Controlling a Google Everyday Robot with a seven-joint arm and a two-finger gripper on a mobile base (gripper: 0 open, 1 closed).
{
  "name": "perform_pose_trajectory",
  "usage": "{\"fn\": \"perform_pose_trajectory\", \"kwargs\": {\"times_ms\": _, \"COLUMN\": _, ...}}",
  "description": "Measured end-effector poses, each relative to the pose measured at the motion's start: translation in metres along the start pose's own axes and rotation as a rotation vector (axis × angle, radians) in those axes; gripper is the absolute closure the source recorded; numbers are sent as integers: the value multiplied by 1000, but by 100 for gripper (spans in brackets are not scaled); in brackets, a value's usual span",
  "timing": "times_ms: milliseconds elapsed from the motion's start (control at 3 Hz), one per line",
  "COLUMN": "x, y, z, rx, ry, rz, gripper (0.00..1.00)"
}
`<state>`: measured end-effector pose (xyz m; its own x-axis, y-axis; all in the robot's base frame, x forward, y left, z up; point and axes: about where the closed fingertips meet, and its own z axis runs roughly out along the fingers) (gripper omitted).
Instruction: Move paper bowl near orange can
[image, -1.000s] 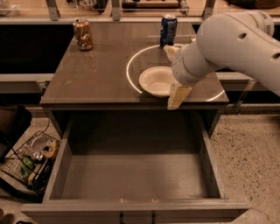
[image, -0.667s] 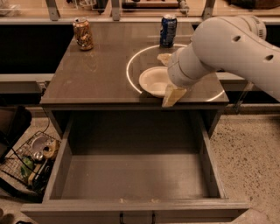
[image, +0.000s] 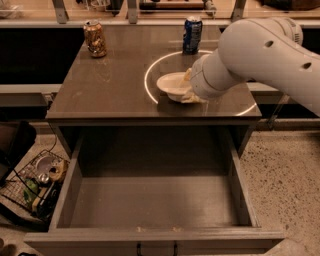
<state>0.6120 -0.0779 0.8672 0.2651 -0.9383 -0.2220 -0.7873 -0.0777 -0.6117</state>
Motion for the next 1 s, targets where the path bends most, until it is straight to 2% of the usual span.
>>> {"fn": "perform_pose_trajectory", "kwargs": {"times_ms": 333, "x": -1, "y": 0, "z": -1, "rx": 1, "ry": 0, "rz": -2, "gripper": 87}}
{"fn": "perform_pose_trajectory", "kwargs": {"times_ms": 667, "x": -2, "y": 0, "z": -1, "rx": 1, "ry": 0, "rz": -4, "gripper": 100}}
{"fn": "perform_pose_trajectory", "kwargs": {"times_ms": 1000, "x": -2, "y": 0, "z": -1, "rx": 1, "ry": 0, "rz": -4, "gripper": 100}}
